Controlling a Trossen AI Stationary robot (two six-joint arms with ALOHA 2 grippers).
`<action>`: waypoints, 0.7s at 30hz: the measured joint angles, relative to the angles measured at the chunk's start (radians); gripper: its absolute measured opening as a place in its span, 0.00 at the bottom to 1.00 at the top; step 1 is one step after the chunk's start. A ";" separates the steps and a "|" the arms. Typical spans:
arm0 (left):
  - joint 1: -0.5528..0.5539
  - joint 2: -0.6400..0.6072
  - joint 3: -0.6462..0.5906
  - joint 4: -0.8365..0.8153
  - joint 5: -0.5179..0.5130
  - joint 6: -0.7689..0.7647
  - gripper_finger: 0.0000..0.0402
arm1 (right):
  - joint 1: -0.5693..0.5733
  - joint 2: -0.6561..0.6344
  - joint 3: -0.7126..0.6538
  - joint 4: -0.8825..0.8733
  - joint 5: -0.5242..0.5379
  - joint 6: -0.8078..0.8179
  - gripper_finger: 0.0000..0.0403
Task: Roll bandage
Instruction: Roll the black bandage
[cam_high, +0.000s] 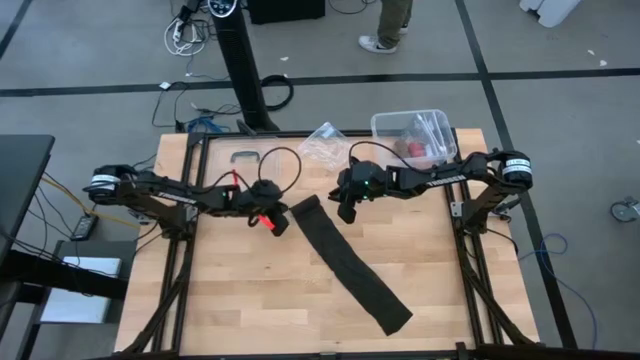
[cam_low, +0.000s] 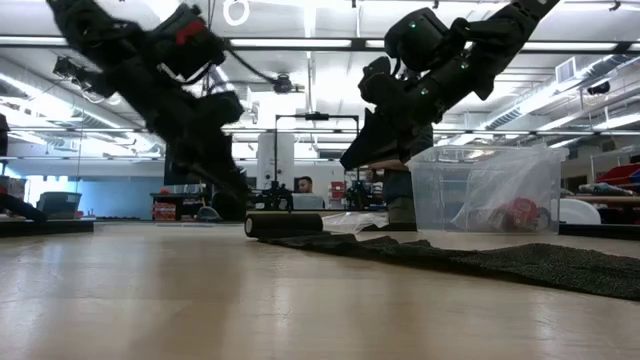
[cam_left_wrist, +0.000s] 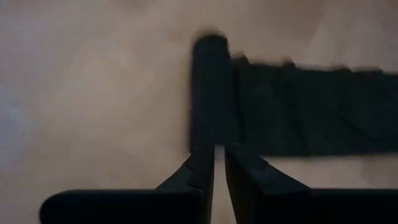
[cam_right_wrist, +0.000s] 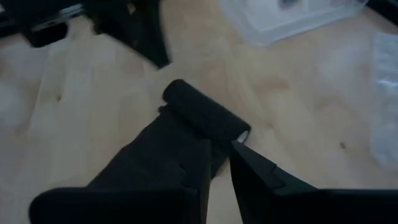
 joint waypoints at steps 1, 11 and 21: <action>-0.005 0.000 -0.024 0.033 0.016 -0.025 0.12 | -0.007 0.000 0.000 0.000 0.000 -0.008 0.14; 0.076 0.006 -0.093 0.136 -0.113 0.034 0.11 | -0.034 0.000 0.000 0.020 -0.002 -0.074 0.03; 0.270 0.122 0.000 0.136 0.167 0.220 0.07 | 0.013 0.000 0.000 0.028 0.005 -0.092 0.02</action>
